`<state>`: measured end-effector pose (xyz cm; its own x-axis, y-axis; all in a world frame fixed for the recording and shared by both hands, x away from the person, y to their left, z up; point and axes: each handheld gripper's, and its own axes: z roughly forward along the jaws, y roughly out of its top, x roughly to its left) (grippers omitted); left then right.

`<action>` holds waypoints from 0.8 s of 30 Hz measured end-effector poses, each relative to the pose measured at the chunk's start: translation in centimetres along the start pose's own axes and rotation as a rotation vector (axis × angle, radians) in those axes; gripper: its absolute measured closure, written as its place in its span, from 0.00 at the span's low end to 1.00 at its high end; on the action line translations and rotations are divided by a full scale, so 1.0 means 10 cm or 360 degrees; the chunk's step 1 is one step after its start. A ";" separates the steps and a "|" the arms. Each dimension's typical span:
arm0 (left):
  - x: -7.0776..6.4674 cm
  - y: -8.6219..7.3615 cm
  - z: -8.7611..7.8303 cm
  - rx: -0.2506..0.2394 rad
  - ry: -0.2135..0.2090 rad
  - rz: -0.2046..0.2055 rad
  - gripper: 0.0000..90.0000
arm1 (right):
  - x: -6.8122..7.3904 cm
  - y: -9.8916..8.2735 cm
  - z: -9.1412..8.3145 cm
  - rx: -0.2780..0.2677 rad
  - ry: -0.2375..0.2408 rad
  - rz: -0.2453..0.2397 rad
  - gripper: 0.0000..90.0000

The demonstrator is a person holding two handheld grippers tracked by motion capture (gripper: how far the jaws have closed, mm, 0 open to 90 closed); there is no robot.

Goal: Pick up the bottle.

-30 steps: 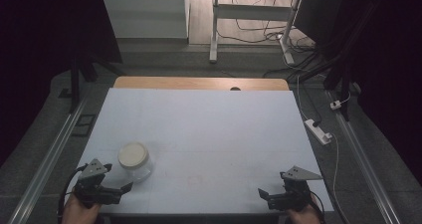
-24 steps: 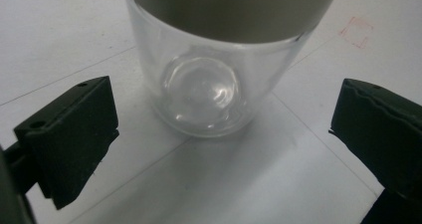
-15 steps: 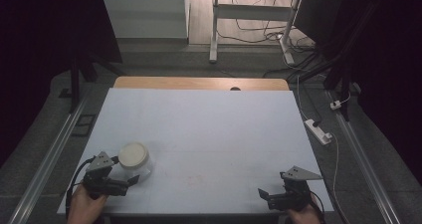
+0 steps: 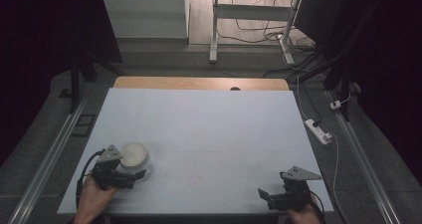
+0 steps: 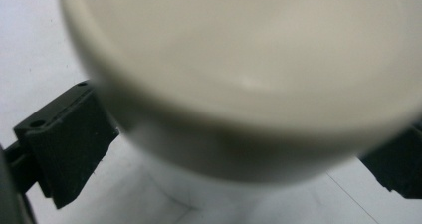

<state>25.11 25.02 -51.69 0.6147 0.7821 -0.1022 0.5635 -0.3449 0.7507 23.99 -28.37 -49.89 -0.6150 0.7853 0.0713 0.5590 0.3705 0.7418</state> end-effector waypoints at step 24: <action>0.00 0.04 0.08 0.0011 0.0051 0.0124 0.08 | 0.01 0.00 0.01 0.0004 0.0001 -0.0011 0.00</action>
<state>25.76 24.48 -51.87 0.6388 0.7690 -0.0228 0.5188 -0.4087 0.7509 23.98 -28.29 -49.92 -0.6192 0.7824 0.0662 0.5561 0.3775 0.7404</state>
